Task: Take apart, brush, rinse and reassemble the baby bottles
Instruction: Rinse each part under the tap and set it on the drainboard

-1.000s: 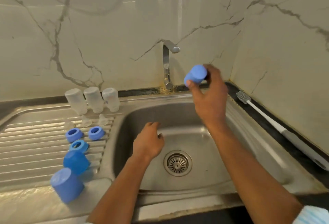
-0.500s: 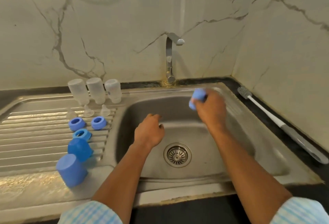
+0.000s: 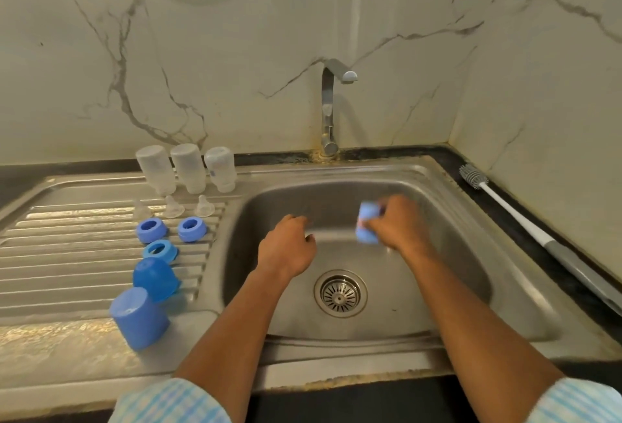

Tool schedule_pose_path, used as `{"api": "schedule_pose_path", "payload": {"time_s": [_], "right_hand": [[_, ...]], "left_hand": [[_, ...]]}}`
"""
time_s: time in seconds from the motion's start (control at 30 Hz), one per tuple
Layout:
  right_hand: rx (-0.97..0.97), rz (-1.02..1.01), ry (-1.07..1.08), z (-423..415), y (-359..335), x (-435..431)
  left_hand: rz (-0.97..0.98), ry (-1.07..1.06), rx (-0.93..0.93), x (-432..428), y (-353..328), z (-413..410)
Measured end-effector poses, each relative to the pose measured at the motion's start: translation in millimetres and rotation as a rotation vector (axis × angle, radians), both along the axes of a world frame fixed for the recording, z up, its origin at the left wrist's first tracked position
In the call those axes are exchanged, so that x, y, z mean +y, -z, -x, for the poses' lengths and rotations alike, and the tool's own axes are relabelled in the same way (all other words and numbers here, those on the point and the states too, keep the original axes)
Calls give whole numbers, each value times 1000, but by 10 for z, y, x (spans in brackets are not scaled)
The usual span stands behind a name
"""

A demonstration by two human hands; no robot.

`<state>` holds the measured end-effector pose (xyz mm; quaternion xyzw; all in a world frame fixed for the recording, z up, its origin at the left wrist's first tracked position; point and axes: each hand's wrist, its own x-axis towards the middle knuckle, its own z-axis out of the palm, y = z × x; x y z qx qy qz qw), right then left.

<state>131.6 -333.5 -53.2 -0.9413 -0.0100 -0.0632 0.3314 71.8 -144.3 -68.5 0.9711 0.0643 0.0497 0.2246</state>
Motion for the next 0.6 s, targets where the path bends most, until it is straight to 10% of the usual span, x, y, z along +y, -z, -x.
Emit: {"api": "schedule_pose_path", "payload": {"time_s": [0.1, 0.23, 0.37, 0.5, 0.6], "right_hand": [[-500, -300, 82, 9, -188, 10], [159, 8, -125, 46, 39, -48], [-463, -325, 53, -23, -239, -51], [250, 131, -118, -56, 178, -154], [90, -17, -15, -85, 29, -120]], "left_hand": [[0, -17, -16, 41, 0, -29], [-2, -10, 12, 36, 17, -6], [0, -19, 0, 48, -25, -16], [22, -14, 24, 28, -27, 39], [59, -41, 24, 53, -59, 105]]}}
